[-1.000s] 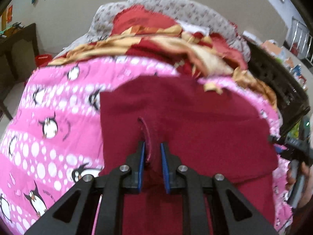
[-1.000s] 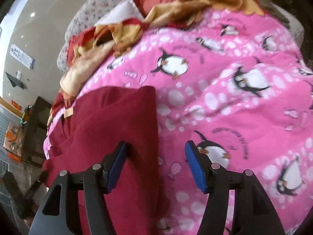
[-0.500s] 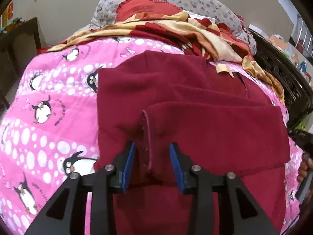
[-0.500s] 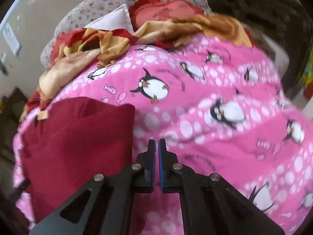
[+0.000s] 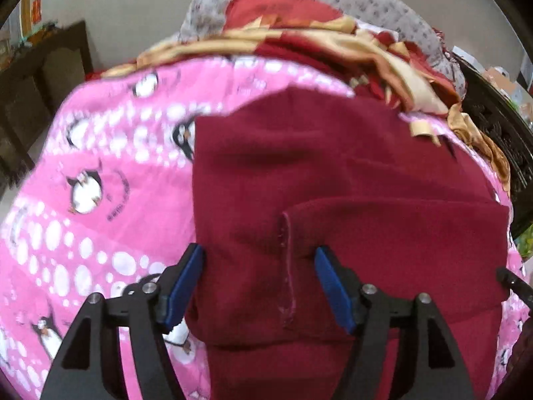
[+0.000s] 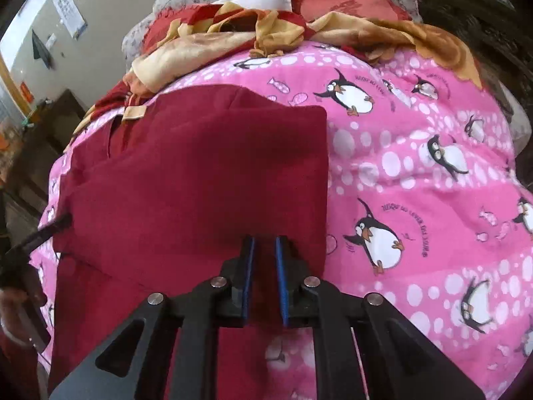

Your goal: Fold small clothes

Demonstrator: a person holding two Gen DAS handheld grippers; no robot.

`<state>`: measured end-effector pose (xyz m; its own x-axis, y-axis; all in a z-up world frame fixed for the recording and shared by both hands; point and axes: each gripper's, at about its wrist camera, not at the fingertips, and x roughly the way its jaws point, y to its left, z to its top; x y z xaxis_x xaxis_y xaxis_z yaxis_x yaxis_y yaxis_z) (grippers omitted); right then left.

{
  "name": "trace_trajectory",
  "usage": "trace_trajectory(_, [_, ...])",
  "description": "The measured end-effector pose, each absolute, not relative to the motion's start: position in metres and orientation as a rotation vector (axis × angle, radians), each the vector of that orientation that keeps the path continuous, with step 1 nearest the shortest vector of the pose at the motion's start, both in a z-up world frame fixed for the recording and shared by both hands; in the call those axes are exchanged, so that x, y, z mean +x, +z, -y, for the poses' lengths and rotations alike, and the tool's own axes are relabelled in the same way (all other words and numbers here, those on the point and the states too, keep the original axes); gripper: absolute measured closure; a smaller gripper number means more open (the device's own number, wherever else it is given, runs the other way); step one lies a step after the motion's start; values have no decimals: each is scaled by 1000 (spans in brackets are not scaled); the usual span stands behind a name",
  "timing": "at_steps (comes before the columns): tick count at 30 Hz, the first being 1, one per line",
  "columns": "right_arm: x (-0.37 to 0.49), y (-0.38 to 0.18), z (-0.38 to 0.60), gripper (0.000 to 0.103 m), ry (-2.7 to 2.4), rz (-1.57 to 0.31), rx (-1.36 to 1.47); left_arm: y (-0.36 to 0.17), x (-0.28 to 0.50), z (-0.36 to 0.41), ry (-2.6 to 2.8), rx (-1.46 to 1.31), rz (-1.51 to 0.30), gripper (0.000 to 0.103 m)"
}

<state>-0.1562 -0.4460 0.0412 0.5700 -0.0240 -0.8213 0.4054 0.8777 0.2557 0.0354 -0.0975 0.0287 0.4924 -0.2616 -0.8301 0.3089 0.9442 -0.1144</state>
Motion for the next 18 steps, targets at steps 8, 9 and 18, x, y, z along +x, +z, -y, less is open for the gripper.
trace_trajectory(8, [-113, 79, 400, 62, -159, -849, 353, 35, 41, 86, -336, -5, -987, 27])
trace_trajectory(9, [-103, 76, 395, 62, -156, -851, 338, 34, 41, 87, -335, -3, -986, 27])
trace_trajectory(18, [-54, 60, 394, 62, -225, -903, 304, 24, 54, 94, -329, 18, -1011, 25])
